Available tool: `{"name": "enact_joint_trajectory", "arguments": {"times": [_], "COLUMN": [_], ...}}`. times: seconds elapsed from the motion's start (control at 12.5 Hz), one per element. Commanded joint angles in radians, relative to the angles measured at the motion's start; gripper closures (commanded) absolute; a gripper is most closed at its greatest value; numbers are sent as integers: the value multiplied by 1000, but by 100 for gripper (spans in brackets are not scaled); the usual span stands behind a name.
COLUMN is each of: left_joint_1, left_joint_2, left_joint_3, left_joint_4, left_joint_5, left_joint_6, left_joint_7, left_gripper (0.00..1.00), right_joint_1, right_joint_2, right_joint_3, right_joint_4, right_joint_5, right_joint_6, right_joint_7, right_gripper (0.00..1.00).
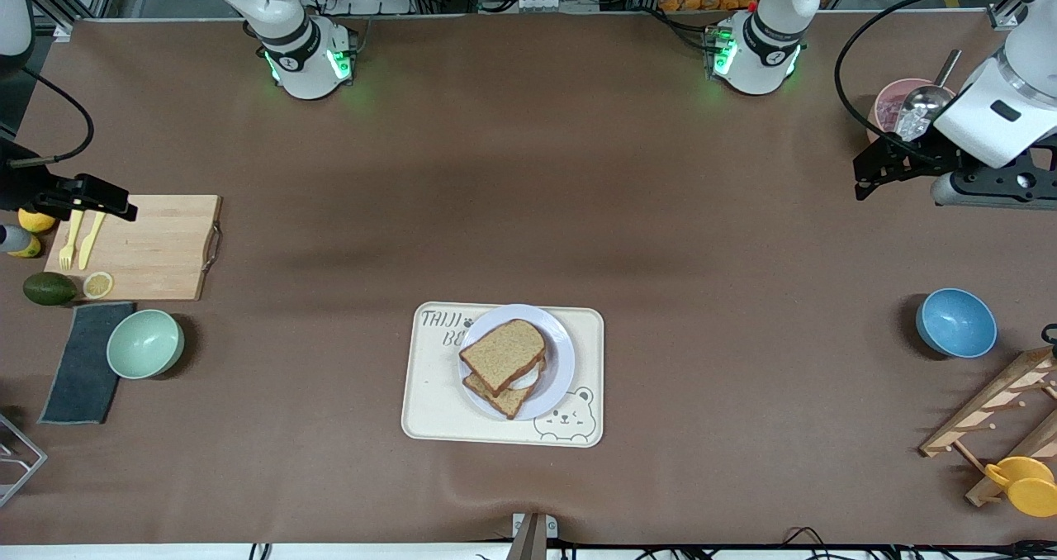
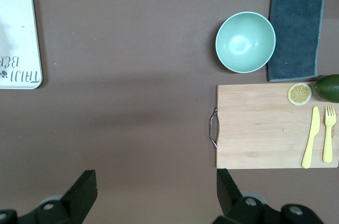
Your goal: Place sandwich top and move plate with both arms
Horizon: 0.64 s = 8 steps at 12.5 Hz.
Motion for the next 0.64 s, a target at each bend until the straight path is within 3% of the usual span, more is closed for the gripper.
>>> {"name": "enact_joint_trajectory", "arguments": {"times": [0.0,0.56], "left_joint_1": [33,62], "left_joint_2": [11,14], "left_joint_3": [-21,-21], "left_joint_4": [18,17], "left_joint_5": [-21,-57], "left_joint_6": [-14,-14], "left_joint_7": [28,18], "left_gripper": [0,0], "right_joint_1": [0,0], "right_joint_2": [10,12], "right_joint_3": [3,3], "right_joint_4": [4,9], "right_joint_5": [-5,-2], "right_joint_6": [-5,-4], "right_joint_7": [0,3], "right_gripper": [0,0]}}
